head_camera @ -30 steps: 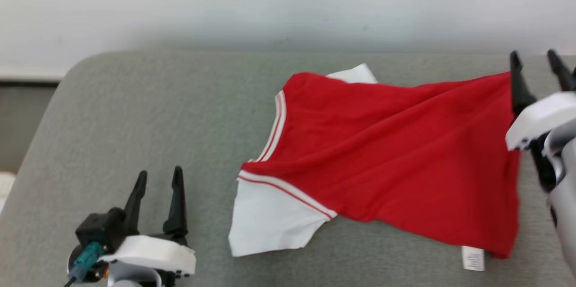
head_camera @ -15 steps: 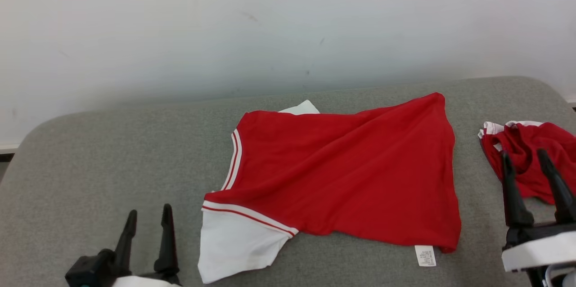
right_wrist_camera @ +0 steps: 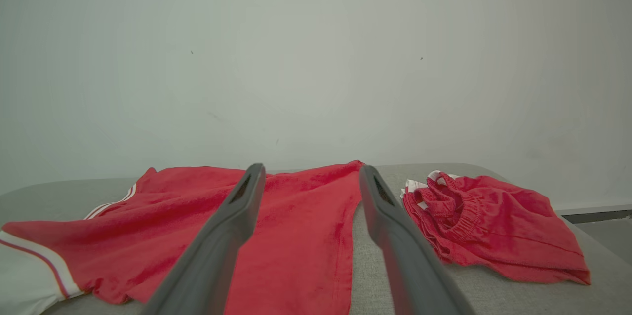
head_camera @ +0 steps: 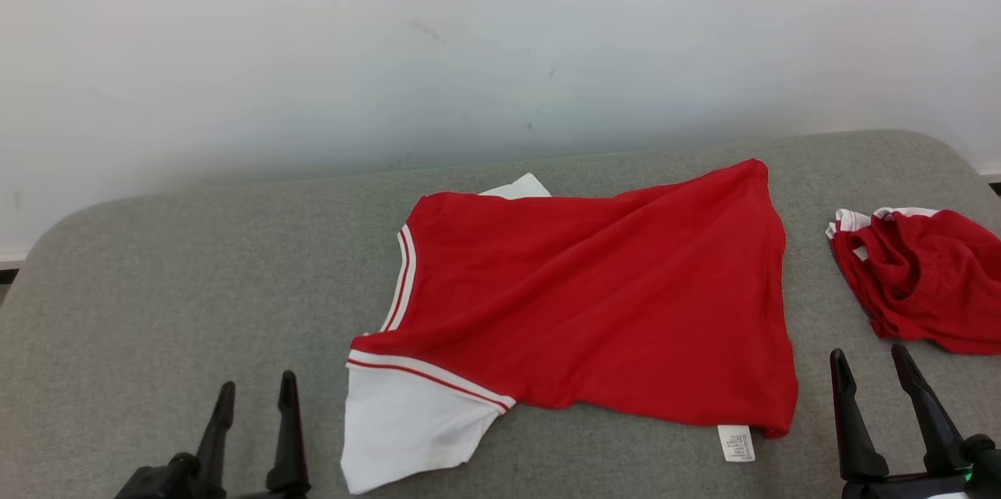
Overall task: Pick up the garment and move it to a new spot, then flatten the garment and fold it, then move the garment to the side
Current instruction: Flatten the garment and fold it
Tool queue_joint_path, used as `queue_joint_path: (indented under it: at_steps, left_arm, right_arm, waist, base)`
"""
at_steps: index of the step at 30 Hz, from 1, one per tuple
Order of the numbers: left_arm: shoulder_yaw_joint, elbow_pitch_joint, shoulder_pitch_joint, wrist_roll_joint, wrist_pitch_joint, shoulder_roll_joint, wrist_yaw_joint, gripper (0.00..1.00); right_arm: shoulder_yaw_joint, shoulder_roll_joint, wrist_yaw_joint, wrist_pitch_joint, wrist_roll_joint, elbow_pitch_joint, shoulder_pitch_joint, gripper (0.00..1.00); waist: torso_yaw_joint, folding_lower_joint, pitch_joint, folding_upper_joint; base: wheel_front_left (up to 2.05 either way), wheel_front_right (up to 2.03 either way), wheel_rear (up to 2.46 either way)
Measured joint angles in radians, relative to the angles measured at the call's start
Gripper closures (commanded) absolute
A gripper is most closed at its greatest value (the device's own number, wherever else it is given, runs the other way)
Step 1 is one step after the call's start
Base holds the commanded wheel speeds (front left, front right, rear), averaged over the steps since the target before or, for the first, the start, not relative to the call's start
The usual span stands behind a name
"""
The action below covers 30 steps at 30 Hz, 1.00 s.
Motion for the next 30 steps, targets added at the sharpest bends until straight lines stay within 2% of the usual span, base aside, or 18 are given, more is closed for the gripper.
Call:
queue_joint_path:
  at_steps: [12,14,18,30]
  left_arm:
    - [0.004,0.036,-0.009,0.015,0.000,-0.007,-0.026,0.00]
    - [-0.005,0.060,-0.009,0.016,0.000,-0.007,-0.028,0.00]
    - [-0.030,0.114,-0.011,0.010,0.001,-0.008,-0.036,0.00]
    - [-0.119,0.159,-0.072,-0.010,0.252,-0.002,-0.064,0.00]
  right_arm:
    - [-0.016,-0.002,0.000,0.000,-0.021,0.024,-0.001,0.00]
    - [-0.026,-0.005,0.000,0.000,-0.025,0.055,0.002,0.00]
    - [0.002,-0.027,0.000,0.081,-0.012,0.148,0.002,0.00]
    - [0.136,-0.046,0.000,0.230,0.004,0.430,-0.164,0.00]
  waist:
    - [0.005,0.0001,0.003,0.0000]
    - [0.007,0.0001,0.002,0.0000]
    - [0.010,0.0001,0.003,0.0000]
    - [0.020,0.0002,0.069,0.0000]
  base:
    - [0.00,0.00,0.00]
    - [0.00,0.00,0.00]
    - [0.00,0.00,0.00]
    - [0.00,0.00,0.00]
